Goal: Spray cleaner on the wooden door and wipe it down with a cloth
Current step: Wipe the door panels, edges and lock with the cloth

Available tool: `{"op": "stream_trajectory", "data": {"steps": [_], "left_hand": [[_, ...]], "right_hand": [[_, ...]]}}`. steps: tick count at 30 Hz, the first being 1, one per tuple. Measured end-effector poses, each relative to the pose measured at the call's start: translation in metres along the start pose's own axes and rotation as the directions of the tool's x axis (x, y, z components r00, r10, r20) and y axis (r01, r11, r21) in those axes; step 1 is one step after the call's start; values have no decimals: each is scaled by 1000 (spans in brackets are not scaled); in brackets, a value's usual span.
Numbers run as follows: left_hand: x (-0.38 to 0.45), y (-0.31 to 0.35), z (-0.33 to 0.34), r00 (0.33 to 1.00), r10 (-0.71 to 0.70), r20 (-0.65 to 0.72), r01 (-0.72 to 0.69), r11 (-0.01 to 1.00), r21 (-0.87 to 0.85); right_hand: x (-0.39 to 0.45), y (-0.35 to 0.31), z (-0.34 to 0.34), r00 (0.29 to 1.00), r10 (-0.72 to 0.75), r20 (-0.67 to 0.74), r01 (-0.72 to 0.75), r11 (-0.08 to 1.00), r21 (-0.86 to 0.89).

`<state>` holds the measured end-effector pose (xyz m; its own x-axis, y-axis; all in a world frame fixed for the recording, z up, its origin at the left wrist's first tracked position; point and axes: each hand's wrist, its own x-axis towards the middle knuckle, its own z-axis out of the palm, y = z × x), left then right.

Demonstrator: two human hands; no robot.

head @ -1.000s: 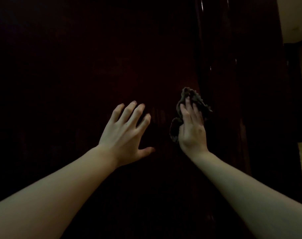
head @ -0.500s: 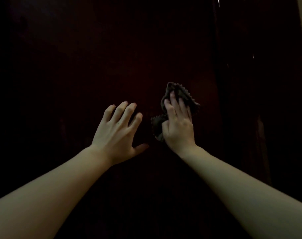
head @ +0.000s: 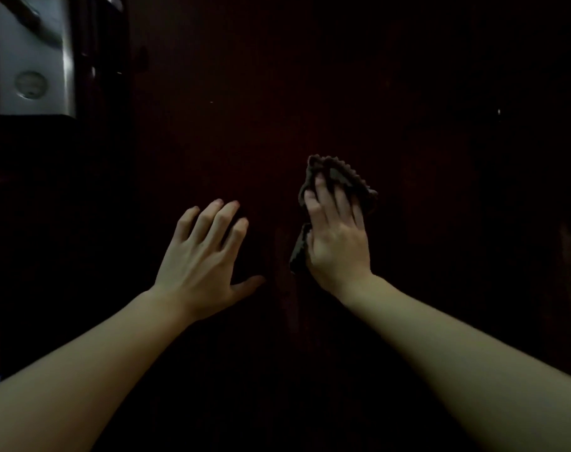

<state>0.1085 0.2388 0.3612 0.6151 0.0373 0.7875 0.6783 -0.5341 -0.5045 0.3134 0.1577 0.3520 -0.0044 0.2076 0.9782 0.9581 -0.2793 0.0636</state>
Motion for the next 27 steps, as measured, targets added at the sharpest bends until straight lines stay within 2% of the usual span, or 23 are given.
{"op": "stream_trajectory", "data": {"steps": [3, 6, 10, 14, 16, 19, 22, 25, 27], "left_hand": [[-15, -12, 2, 999, -43, 6, 43, 999, 1], [-34, -22, 5, 997, -60, 39, 59, 998, 10], [-52, -39, 3, 996, -68, 64, 66, 997, 38], [-64, -51, 1, 994, -82, 69, 78, 996, 52], [-74, -55, 2, 994, -74, 80, 70, 996, 53], [-96, -58, 7, 992, -64, 106, 59, 997, 49], [-119, -58, 15, 987, -29, 157, 20, 998, 62], [-133, -59, 21, 981, -12, 191, -3, 997, 75], [-136, -58, 22, 983, -11, 185, -4, 997, 80]], "right_hand": [[-47, -21, 15, 990, -141, -2, 141, 990, -25], [-102, -41, 24, 943, -320, 88, 323, 946, -32], [-77, -52, 20, 943, -315, 108, 316, 949, 3], [-3, -81, 13, 984, -165, 68, 164, 986, 30], [2, -98, 18, 989, -138, 55, 136, 990, 28], [-48, -113, 34, 950, -310, 49, 310, 951, 2], [-111, -120, 44, 873, -468, 139, 474, 881, -11], [-107, -117, 40, 830, -528, 182, 540, 841, -25], [-74, -118, 32, 849, -503, 164, 516, 856, -44]]}}
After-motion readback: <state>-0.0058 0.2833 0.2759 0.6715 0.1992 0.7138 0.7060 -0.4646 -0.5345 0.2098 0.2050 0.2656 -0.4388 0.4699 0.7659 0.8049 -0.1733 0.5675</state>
